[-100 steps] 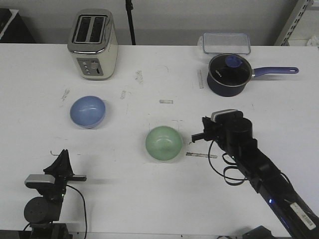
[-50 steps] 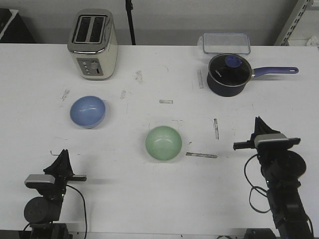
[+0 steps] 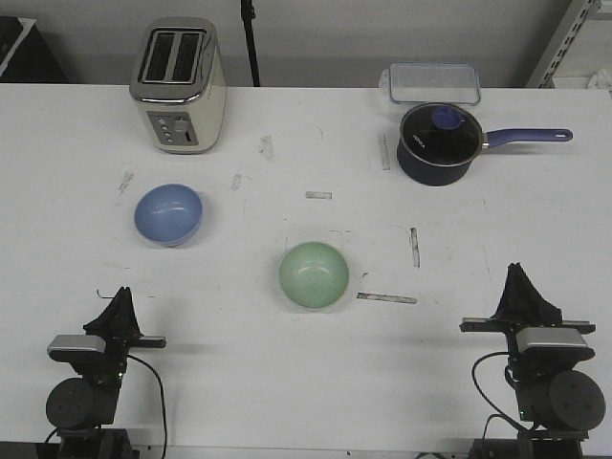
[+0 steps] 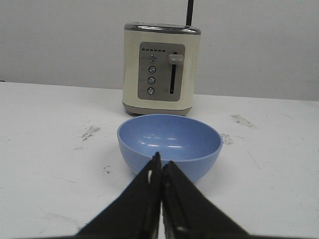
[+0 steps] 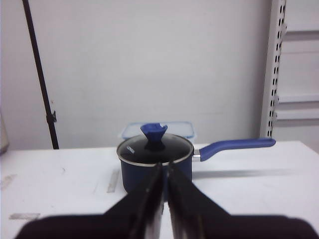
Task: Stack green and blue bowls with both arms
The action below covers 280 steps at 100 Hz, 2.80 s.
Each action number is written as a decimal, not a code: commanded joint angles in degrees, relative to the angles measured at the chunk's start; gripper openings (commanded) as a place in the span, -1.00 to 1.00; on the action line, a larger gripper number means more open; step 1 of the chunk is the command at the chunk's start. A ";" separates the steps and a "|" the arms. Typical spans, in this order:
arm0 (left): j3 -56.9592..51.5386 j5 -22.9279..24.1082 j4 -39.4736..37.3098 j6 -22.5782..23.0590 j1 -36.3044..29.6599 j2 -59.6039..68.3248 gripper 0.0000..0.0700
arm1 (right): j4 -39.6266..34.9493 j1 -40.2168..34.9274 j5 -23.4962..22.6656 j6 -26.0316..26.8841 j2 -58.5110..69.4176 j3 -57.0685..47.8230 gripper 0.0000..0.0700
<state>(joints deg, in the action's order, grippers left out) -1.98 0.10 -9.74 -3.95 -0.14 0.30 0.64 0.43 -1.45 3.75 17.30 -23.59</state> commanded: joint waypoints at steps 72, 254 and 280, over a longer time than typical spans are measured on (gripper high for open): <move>0.55 0.13 -0.85 -0.15 0.09 -0.11 -0.99 | -0.66 -0.04 0.02 7.30 -2.73 -0.07 -0.99; -71.23 3.50 46.75 1.38 0.90 70.38 -1.00 | -0.66 -0.04 0.00 7.30 -2.73 -0.07 -0.99; -78.73 2.67 52.46 -5.14 2.43 80.43 -1.00 | -0.63 -0.04 0.02 7.30 -2.73 -0.09 -0.99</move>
<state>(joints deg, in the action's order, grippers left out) -78.37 3.14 40.86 -5.04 1.83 78.50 -0.62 0.40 -1.45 10.55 14.55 -23.59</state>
